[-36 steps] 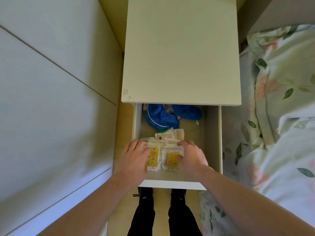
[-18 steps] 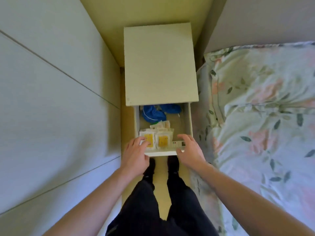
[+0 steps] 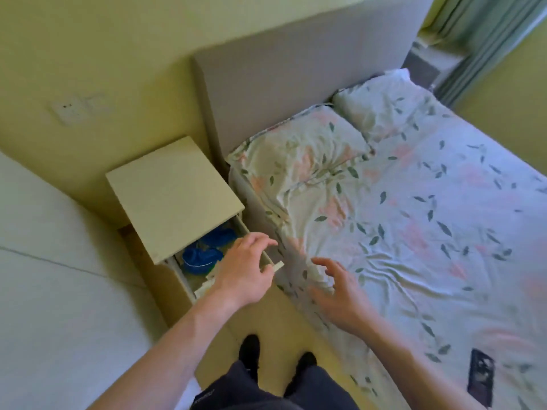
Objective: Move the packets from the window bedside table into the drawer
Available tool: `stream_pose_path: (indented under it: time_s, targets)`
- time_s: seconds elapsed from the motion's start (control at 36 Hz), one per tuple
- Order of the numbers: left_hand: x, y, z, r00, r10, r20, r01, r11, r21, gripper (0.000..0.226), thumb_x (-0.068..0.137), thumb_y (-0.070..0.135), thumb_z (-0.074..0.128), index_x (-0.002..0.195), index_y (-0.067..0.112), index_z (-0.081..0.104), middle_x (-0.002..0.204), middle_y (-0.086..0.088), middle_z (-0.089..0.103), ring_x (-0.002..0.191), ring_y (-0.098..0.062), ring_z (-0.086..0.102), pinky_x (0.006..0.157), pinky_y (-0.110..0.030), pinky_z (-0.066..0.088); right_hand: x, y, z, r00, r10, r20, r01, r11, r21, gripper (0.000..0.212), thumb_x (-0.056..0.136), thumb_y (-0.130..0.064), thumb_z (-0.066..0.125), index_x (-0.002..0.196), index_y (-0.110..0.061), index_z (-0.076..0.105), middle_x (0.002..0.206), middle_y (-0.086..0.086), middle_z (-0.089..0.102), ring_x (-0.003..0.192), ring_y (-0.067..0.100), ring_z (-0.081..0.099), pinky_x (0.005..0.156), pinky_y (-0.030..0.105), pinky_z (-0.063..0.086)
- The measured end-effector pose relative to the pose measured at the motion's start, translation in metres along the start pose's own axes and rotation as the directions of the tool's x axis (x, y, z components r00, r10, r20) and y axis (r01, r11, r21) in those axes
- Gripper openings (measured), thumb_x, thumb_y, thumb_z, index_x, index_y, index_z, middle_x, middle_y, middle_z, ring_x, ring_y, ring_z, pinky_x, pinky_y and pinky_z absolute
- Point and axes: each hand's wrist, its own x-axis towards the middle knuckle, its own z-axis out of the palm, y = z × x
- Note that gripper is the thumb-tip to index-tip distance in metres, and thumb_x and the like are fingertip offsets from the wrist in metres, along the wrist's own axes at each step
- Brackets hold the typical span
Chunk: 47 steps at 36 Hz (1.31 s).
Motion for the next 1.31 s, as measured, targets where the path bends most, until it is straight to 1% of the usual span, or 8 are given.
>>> stream_pose_path:
  time_s: [0.08, 0.22, 0.42, 0.58, 0.81, 0.97, 1.14, 1.31]
  targets:
    - [-0.006, 0.054, 0.003, 0.988, 0.140, 0.061, -0.144, 0.988, 0.058, 0.042, 0.094, 0.028, 0.059, 0.135, 0.032, 0.052, 0.140, 0.013, 0.044, 0.132, -0.009, 0.038, 0.115, -0.029, 0.034, -0.045, 0.029, -0.019, 0.990, 0.036, -0.139, -0.019, 0.993, 0.120, 0.050, 0.093, -0.037, 0.063, 0.138, -0.047, 0.043, 0.144, -0.015, 0.046, 0.131, 0.011, 0.046, 0.106, 0.038, 0.045]
    - [-0.017, 0.153, 0.020, 0.927, 0.336, 0.165, -0.356, 0.928, 0.114, 0.043, 0.092, 0.028, 0.060, 0.134, 0.033, 0.054, 0.140, 0.013, 0.047, 0.132, -0.010, 0.042, 0.116, -0.036, 0.034, -0.126, 0.084, -0.051, 0.928, 0.102, -0.358, -0.016, 0.972, 0.236, 0.050, 0.092, -0.036, 0.066, 0.135, -0.051, 0.045, 0.136, -0.030, 0.044, 0.130, 0.000, 0.045, 0.108, 0.032, 0.044]
    - [-0.071, 0.324, 0.109, 0.748, 0.616, 0.249, -0.645, 0.762, 0.052, 0.041, 0.091, 0.031, 0.065, 0.131, 0.035, 0.057, 0.138, 0.017, 0.048, 0.130, -0.008, 0.044, 0.113, -0.031, 0.035, -0.293, 0.198, -0.085, 0.767, 0.293, -0.571, -0.074, 0.924, 0.375, 0.051, 0.093, -0.036, 0.067, 0.137, -0.051, 0.045, 0.138, -0.032, 0.045, 0.129, -0.007, 0.044, 0.110, 0.031, 0.043]
    - [-0.160, 0.452, 0.214, 0.573, 0.751, 0.328, -0.794, 0.607, -0.005, 0.038, 0.093, 0.035, 0.065, 0.130, 0.035, 0.057, 0.142, 0.016, 0.046, 0.132, -0.011, 0.042, 0.111, -0.029, 0.034, -0.440, 0.303, -0.094, 0.635, 0.422, -0.647, -0.152, 0.890, 0.430, 0.054, 0.092, -0.027, 0.070, 0.139, -0.041, 0.048, 0.140, -0.025, 0.049, 0.127, -0.006, 0.047, 0.112, 0.031, 0.043]
    - [-0.267, 0.571, 0.333, 0.328, 0.808, 0.489, -0.910, 0.409, -0.066, 0.040, 0.095, 0.043, 0.062, 0.133, 0.042, 0.052, 0.147, 0.018, 0.040, 0.135, -0.010, 0.040, 0.115, -0.033, 0.035, -0.600, 0.407, -0.105, 0.421, 0.562, -0.712, -0.179, 0.821, 0.543, 0.054, 0.092, -0.031, 0.070, 0.138, -0.045, 0.047, 0.141, -0.029, 0.046, 0.131, -0.010, 0.042, 0.112, 0.029, 0.041]
    - [-0.322, 0.649, 0.421, 0.193, 0.813, 0.549, -0.942, 0.310, -0.129, 0.041, 0.094, 0.049, 0.061, 0.134, 0.046, 0.049, 0.148, 0.024, 0.036, 0.137, -0.003, 0.036, 0.116, -0.030, 0.032, -0.687, 0.483, -0.115, 0.309, 0.654, -0.691, -0.198, 0.755, 0.625, 0.053, 0.093, -0.035, 0.068, 0.140, -0.045, 0.045, 0.142, -0.031, 0.043, 0.131, -0.007, 0.041, 0.114, 0.025, 0.037]
    - [-0.354, 0.718, 0.508, 0.138, 0.823, 0.552, -0.946, 0.274, -0.171, 0.042, 0.093, 0.050, 0.061, 0.133, 0.048, 0.048, 0.146, 0.028, 0.035, 0.137, -0.002, 0.036, 0.116, -0.035, 0.034, -0.750, 0.574, -0.143, 0.262, 0.694, -0.671, -0.188, 0.719, 0.669, 0.052, 0.094, -0.038, 0.067, 0.138, -0.051, 0.043, 0.149, -0.031, 0.038, 0.138, -0.005, 0.036, 0.118, 0.031, 0.035]
    - [-0.385, 0.799, 0.603, 0.130, 0.799, 0.587, -0.943, 0.283, -0.176, 0.040, 0.094, 0.047, 0.061, 0.132, 0.049, 0.048, 0.144, 0.029, 0.036, 0.128, 0.005, 0.035, 0.102, -0.012, 0.027, -0.816, 0.664, -0.175, 0.193, 0.736, -0.648, -0.193, 0.676, 0.711, 0.048, 0.095, -0.036, 0.067, 0.136, -0.049, 0.046, 0.142, -0.033, 0.041, 0.134, -0.007, 0.039, 0.116, 0.028, 0.037]
